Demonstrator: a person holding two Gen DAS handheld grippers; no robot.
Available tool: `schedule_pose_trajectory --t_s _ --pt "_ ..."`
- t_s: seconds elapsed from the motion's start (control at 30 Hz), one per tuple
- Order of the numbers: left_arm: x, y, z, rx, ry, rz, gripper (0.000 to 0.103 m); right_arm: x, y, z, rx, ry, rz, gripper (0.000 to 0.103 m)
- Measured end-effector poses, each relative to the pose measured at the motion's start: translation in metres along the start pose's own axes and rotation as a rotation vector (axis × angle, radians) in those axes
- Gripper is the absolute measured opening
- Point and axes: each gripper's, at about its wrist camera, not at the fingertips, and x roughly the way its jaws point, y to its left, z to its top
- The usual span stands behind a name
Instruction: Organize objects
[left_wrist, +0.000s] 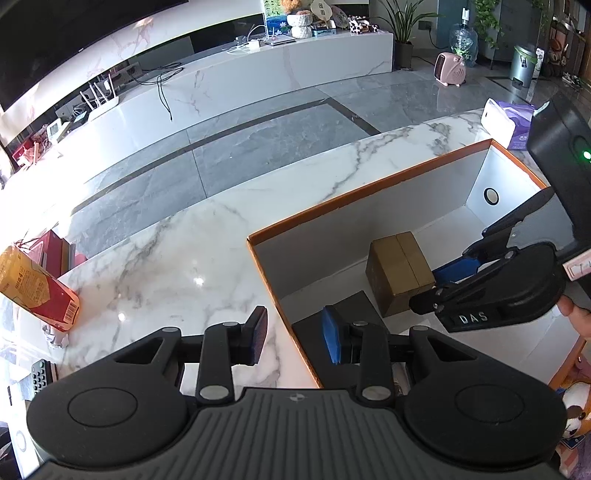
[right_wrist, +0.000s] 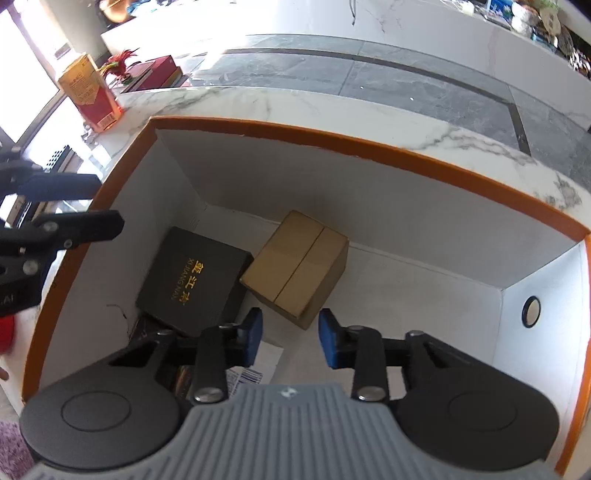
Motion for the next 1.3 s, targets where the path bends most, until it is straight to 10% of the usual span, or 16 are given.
schedule_pose_trajectory --t_s 0.33,0.63,0.83,1.3 --pt "0.001 -0.001 -0.003 -0.013 0.002 -0.005 0.039 0.017 -0.022 0.001 0.438 -0.03 0.107 0.026" --pt "0.003 -0.002 -0.003 -0.019 0.014 -0.008 0.039 0.013 -0.007 0.006 0.314 0.029 0.119 0.029" --pt "-0.002 0.007 -0.007 -0.043 0.017 -0.035 0.031 -0.028 0.019 0.016 0.16 -0.102 0.171 0.019" --pt "-0.002 0.013 -0.021 -0.067 0.036 -0.113 0.017 0.038 0.046 0.055 0.082 -0.016 0.069 0.006"
